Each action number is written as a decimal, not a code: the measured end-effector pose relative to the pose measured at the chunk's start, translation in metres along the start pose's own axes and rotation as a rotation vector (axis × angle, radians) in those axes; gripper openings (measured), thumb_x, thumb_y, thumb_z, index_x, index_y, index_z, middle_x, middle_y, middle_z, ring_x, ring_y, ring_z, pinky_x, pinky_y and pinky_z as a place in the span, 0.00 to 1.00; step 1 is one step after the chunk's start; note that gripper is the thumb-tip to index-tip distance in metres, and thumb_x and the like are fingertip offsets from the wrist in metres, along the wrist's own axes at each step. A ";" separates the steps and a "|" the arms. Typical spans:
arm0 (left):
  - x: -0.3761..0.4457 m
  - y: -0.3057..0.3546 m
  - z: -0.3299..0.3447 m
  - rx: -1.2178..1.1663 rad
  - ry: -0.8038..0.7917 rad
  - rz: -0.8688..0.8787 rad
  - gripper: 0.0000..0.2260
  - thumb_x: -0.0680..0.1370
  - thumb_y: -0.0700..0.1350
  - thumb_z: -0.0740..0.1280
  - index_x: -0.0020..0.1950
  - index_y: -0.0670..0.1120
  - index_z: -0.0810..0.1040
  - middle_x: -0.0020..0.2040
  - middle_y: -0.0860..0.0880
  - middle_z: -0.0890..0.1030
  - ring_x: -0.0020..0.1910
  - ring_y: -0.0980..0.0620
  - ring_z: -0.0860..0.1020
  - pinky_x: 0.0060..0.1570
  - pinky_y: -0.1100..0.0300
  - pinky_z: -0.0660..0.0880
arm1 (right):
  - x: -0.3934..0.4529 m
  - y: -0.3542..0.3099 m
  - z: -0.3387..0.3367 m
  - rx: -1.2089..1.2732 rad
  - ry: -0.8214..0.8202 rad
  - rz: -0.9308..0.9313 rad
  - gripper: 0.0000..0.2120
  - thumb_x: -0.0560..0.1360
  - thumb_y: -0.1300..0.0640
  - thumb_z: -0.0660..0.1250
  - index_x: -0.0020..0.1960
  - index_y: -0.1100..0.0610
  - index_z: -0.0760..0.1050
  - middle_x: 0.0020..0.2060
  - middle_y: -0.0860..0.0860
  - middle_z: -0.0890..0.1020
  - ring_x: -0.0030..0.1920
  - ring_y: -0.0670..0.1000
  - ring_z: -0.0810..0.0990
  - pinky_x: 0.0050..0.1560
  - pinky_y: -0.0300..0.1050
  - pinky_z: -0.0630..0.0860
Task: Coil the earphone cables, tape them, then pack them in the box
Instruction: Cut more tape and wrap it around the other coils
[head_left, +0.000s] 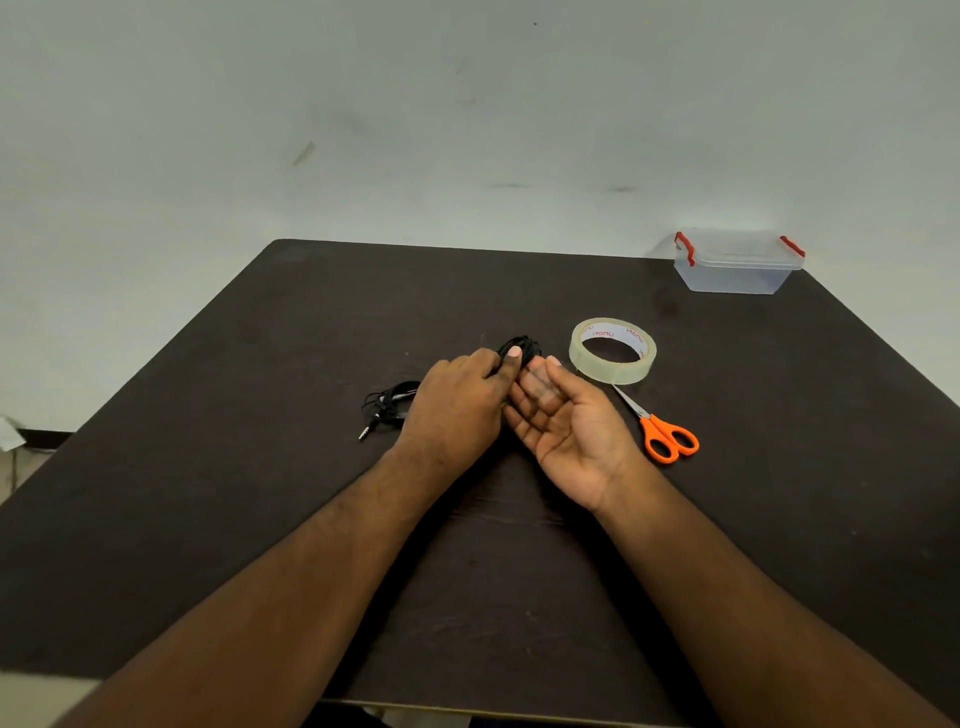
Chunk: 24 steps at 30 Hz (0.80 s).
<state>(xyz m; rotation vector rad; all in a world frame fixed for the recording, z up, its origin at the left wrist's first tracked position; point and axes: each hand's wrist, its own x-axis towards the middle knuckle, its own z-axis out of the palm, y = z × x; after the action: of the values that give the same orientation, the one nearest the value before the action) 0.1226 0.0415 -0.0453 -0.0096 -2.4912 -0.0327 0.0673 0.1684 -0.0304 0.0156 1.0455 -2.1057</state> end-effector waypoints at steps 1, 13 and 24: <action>0.000 0.000 0.000 0.006 -0.010 -0.008 0.21 0.78 0.38 0.63 0.71 0.40 0.70 0.50 0.42 0.79 0.41 0.41 0.78 0.36 0.53 0.66 | -0.001 -0.001 -0.001 0.004 -0.030 0.014 0.16 0.79 0.49 0.62 0.60 0.57 0.78 0.52 0.52 0.85 0.50 0.48 0.84 0.52 0.45 0.78; -0.007 -0.022 -0.011 -0.368 0.291 -0.105 0.13 0.75 0.34 0.68 0.59 0.41 0.82 0.43 0.44 0.81 0.38 0.47 0.80 0.32 0.51 0.78 | -0.003 -0.019 -0.007 -0.381 -0.234 -0.041 0.16 0.80 0.50 0.58 0.59 0.57 0.79 0.55 0.53 0.84 0.40 0.48 0.81 0.38 0.43 0.78; -0.009 -0.010 -0.006 -0.676 0.255 -0.201 0.07 0.76 0.36 0.70 0.52 0.42 0.84 0.42 0.47 0.82 0.41 0.54 0.80 0.43 0.66 0.75 | 0.006 -0.016 -0.016 -0.961 -0.081 -0.758 0.15 0.69 0.60 0.76 0.52 0.46 0.82 0.51 0.45 0.83 0.52 0.43 0.81 0.48 0.36 0.78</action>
<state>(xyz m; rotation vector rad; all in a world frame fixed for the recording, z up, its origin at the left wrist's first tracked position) 0.1333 0.0317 -0.0458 -0.0365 -2.1077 -0.8957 0.0476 0.1817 -0.0322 -1.0605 2.1340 -1.9250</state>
